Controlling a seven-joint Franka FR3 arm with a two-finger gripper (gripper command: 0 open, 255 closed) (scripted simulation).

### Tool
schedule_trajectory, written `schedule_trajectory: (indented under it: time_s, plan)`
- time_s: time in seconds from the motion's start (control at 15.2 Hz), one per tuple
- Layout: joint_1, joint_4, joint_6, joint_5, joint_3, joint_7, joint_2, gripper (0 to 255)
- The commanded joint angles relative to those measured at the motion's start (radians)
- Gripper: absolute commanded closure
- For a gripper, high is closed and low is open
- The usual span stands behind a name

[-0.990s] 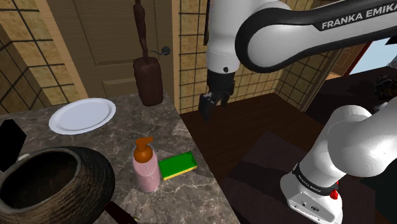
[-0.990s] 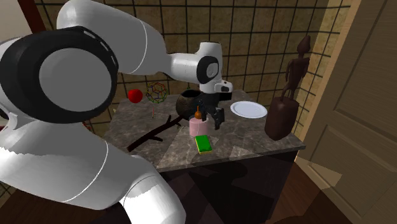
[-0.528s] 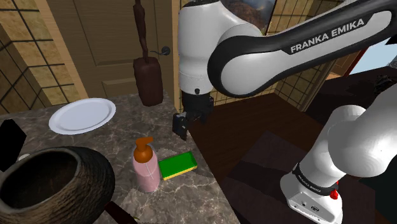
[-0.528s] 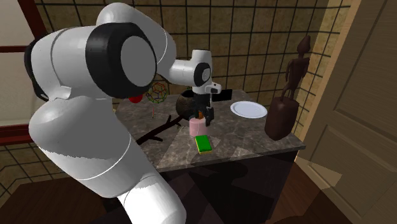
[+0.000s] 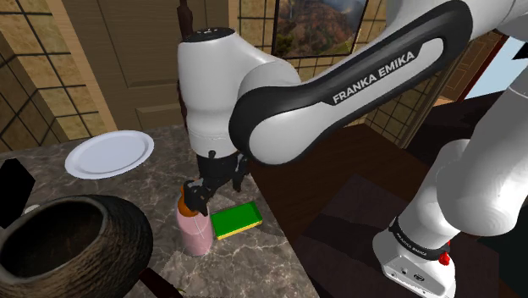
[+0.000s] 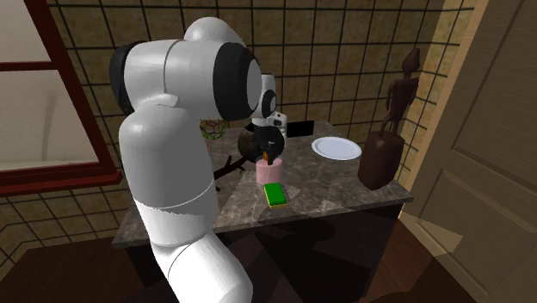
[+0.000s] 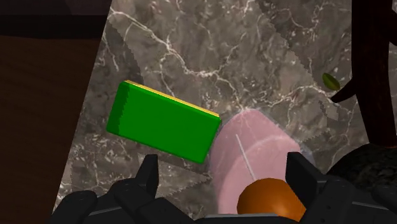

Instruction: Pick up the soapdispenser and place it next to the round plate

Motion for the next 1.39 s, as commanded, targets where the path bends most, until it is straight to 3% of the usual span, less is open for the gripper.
schedule_trajectory:
  time_s: [0.0, 0.2, 0.66, 1.19, 1.25, 1.32]
  plan:
    - [0.015, 0.065, 0.013, -0.053, 0.017, 0.066, 0.087, 0]
    - [0.048, 0.139, 0.021, -0.111, 0.022, 0.134, 0.179, 0]
    - [0.063, 0.102, 0.109, -0.160, 0.007, 0.167, 0.241, 0]
    - [0.063, 0.101, 0.109, -0.160, 0.006, 0.167, 0.241, 0]
    - [0.063, 0.101, 0.109, -0.160, 0.006, 0.167, 0.241, 255]
    - [0.063, 0.101, 0.109, -0.160, 0.006, 0.167, 0.241, 255]
